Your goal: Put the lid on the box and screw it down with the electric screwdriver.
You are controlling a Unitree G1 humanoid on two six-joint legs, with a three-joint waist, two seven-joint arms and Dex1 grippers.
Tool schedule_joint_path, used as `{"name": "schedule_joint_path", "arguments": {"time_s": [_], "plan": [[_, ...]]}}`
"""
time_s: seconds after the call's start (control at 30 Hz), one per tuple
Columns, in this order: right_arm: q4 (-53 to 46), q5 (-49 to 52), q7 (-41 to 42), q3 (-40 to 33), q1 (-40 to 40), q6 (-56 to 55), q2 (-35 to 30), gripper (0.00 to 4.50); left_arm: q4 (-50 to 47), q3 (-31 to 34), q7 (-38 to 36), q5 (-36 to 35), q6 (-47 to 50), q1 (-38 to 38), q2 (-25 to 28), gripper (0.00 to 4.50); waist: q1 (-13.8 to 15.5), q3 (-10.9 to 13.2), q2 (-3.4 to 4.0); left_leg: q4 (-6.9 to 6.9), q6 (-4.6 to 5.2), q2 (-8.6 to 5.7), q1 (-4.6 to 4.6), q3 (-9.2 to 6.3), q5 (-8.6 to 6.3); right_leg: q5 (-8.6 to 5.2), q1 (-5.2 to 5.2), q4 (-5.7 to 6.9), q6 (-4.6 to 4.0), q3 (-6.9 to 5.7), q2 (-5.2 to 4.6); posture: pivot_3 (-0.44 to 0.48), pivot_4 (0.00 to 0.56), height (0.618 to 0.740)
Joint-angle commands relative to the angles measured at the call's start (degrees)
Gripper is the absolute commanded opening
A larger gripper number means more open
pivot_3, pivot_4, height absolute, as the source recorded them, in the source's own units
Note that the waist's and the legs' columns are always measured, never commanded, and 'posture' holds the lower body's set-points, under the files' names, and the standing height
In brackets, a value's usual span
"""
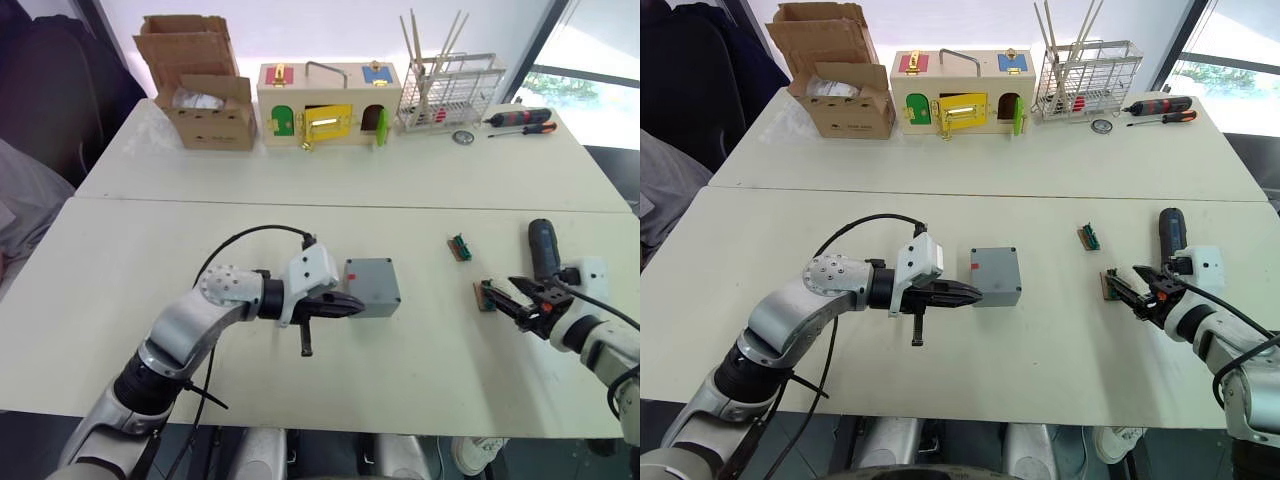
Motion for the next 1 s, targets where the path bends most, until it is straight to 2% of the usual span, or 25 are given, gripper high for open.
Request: {"name": "schedule_joint_path", "arguments": {"time_s": [0.03,0.23,0.33,0.43,0.57,1.0], "plan": [[-0.1,0.9,-0.7,-1.0,-1.5,-0.2,0.0,3.72,-1.9,-0.5,0.2,-0.1,-1.2,-0.2,-0.1,0.00,0.0,0.0,0.00,0.00,0.00,0.00,0.00,0.00,0.00,0.00,0.00,0.00,0.00,0.00,0.00,0.000,0.150,0.728],[1.5,0.9,-0.9,0.1,-3.1,-0.2,0.4,3.72,-1.4,-0.9,0.6,0.0,-1.6,-0.5,-0.1,0.00,0.0,0.0,0.00,0.00,0.00,0.00,0.00,0.00,0.00,0.00,0.00,0.00,0.00,0.00,0.00,0.000,0.150,0.728],[2.6,0.5,-0.8,0.8,-3.5,-0.6,0.3,3.11,-1.4,-0.9,0.8,0.0,-1.6,-0.5,-0.1,0.00,0.0,0.0,0.00,0.00,0.00,0.00,0.00,0.00,0.00,0.00,0.00,0.00,0.00,0.00,0.00,0.000,0.150,0.728],[3.0,0.3,-0.8,1.4,-3.4,-0.8,0.2,2.06,-1.7,-0.9,1.0,0.0,-1.5,-0.2,0.0,0.00,0.0,0.0,0.00,0.00,0.00,0.00,0.00,0.00,0.00,0.00,0.00,0.00,0.00,0.00,0.00,0.000,0.150,0.728],[3.6,0.1,-0.9,1.9,-3.8,-1.1,0.2,0.03,-1.8,-0.9,1.2,-0.1,-1.5,-0.2,0.0,0.00,0.0,0.0,0.00,0.00,0.00,0.00,0.00,0.00,0.00,0.00,0.00,0.00,0.00,0.00,0.00,0.000,0.150,0.728],[2.4,1.2,-1.4,1.1,-3.5,-0.9,0.7,0.03,-1.3,-1.2,1.4,-0.2,-1.7,-0.4,-0.2,0.00,0.0,0.0,0.00,0.00,0.00,0.00,0.00,0.00,0.00,0.00,0.00,0.00,0.00,0.00,0.00,0.000,0.150,0.728]]}}
